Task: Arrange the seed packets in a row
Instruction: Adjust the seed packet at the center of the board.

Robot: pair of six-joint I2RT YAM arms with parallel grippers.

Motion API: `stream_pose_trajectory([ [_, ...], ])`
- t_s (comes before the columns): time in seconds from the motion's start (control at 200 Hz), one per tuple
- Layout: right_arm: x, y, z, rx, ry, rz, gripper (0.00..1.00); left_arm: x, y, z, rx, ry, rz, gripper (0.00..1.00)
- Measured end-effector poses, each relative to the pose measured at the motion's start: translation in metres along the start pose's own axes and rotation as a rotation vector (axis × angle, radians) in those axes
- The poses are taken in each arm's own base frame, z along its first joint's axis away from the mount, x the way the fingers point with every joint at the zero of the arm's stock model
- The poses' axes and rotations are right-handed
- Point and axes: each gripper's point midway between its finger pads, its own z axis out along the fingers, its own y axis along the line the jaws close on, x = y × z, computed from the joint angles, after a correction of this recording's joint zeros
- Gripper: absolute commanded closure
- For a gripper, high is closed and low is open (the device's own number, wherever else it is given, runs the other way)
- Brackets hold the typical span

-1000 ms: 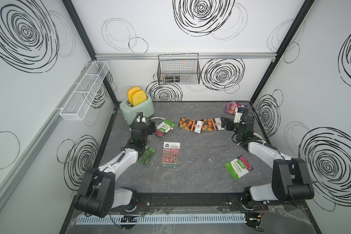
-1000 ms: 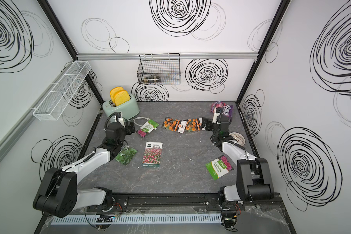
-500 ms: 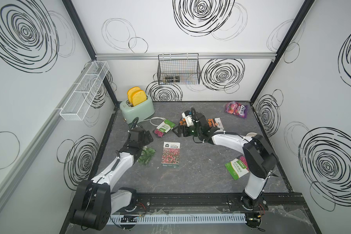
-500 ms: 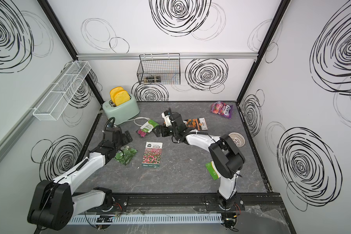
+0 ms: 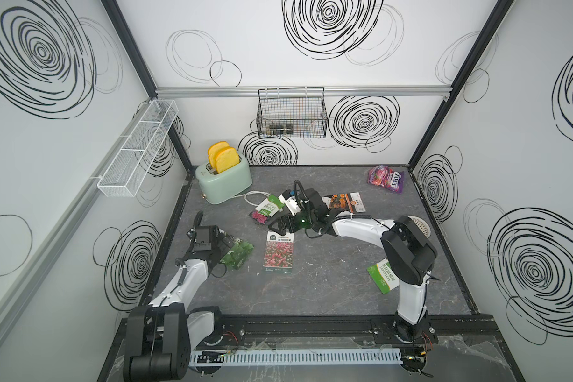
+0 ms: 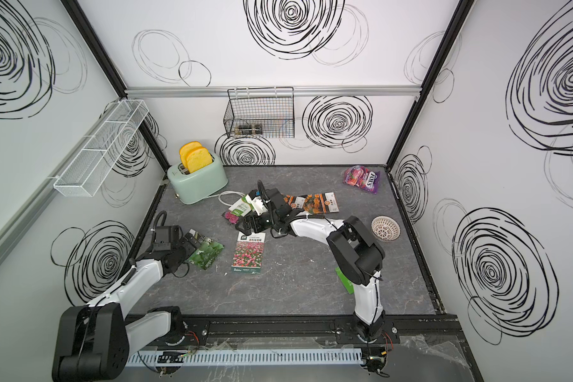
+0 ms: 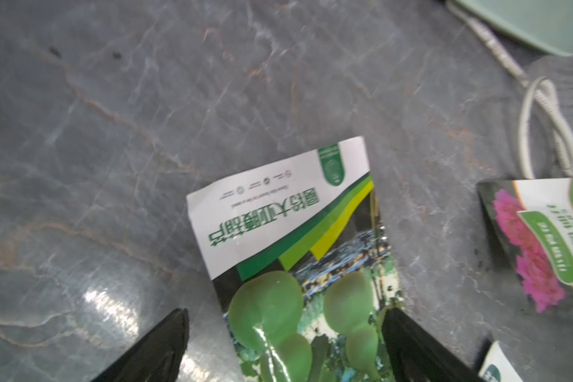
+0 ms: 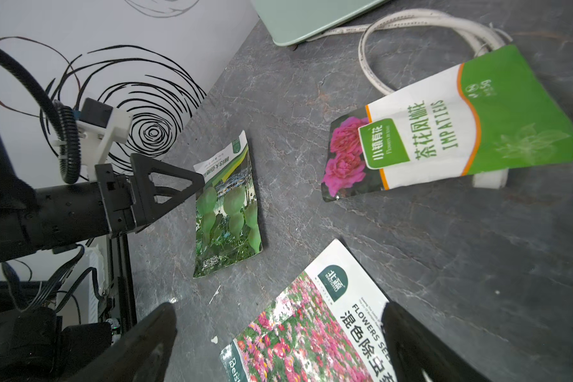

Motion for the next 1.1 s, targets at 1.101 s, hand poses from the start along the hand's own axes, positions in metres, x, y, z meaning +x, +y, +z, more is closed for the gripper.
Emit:
stream_pose_trajectory([
  [1.101, 0.048, 0.044, 0.059, -0.114, 0.147, -0.016, 0.05, -0.071, -0.091, -0.020, 0.179, -0.105, 0.189, 0.03],
])
